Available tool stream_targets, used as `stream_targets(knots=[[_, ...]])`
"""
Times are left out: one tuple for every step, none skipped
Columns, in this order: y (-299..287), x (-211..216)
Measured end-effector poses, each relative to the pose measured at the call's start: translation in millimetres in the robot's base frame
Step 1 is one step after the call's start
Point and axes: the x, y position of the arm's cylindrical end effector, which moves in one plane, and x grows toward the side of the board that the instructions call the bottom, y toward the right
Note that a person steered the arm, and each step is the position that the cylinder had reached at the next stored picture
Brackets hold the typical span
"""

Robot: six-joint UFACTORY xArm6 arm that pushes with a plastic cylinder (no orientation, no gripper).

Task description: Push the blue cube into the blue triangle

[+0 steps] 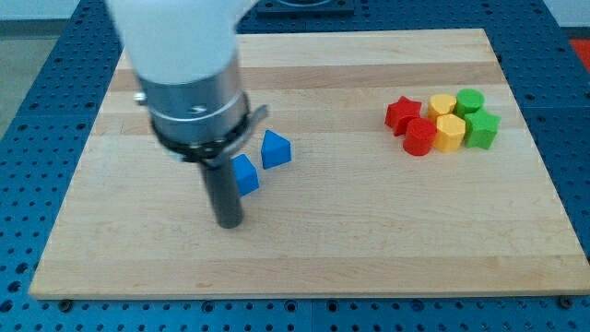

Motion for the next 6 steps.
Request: stream_targets(knots=[[-20.8, -5.6], [-14.0, -12.2], [12.5, -28.2], [32.1, -50.2], [40.7, -63.6], [40.7, -76.4]])
